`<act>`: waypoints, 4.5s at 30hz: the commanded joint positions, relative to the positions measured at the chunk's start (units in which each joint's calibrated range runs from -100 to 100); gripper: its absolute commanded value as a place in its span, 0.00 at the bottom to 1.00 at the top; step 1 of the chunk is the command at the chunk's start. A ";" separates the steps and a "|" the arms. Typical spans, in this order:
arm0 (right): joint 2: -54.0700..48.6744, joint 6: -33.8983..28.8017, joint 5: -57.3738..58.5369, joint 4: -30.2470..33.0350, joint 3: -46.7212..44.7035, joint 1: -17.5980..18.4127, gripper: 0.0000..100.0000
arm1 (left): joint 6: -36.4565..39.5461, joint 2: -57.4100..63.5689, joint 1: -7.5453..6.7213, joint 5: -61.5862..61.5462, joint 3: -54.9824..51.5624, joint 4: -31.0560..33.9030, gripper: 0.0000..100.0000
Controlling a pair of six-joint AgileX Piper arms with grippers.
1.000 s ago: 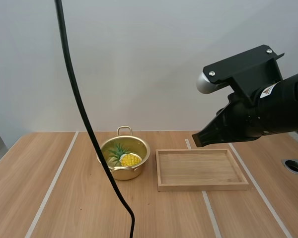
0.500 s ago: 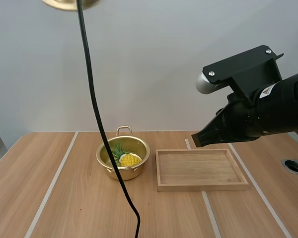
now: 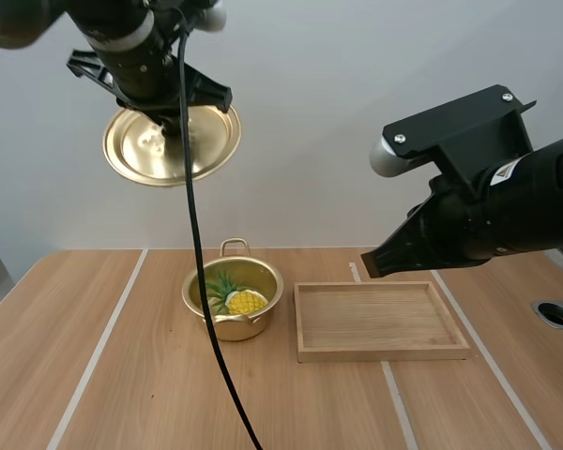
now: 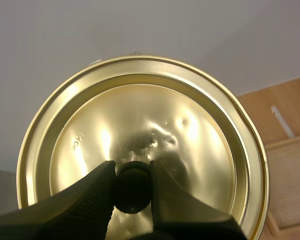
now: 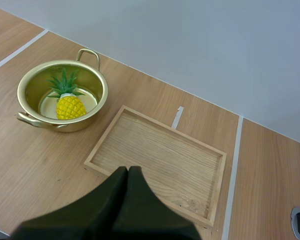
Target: Open the pot, put the pineapple inside, and close it
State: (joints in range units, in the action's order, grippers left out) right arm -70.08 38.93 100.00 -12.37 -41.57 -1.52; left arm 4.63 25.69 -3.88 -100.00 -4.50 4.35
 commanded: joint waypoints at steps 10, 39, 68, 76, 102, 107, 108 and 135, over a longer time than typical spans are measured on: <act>-0.55 -0.22 0.00 -0.20 -0.07 -0.23 0.00 | -2.65 0.41 -0.14 0.00 -15.38 -2.42 0.00; -0.55 -0.22 0.00 -0.20 -0.07 -0.23 0.00 | -15.39 -20.08 -0.14 11.37 -21.09 -13.31 0.00; -0.55 -0.22 0.00 -0.18 -0.07 0.44 0.00 | -11.89 -26.49 -3.53 15.46 -14.44 -7.01 0.00; -0.55 -0.22 0.00 -0.18 -0.07 0.44 0.00 | -11.89 -26.49 -3.53 17.34 -14.44 -7.13 0.00; -0.55 -0.22 0.00 -0.18 -0.07 0.44 0.00 | -11.45 -30.92 -3.53 24.04 -17.96 -7.25 0.00; -0.55 -0.22 0.00 -0.18 -0.07 0.44 0.00 | -11.45 -30.92 -3.53 23.33 -19.20 -7.25 0.00; -0.55 -0.22 0.00 -0.18 -0.07 0.44 0.00 | -11.45 -30.92 -3.53 23.14 -19.21 -7.25 0.00; -0.55 -0.22 0.00 -0.18 -0.07 0.44 0.00 | -10.09 -30.92 -3.53 14.64 -19.21 -6.70 0.00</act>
State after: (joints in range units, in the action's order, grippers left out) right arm -70.08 38.93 100.00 -12.42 -41.57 -1.11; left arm -6.23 -5.07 -7.22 -82.11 -23.24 -2.75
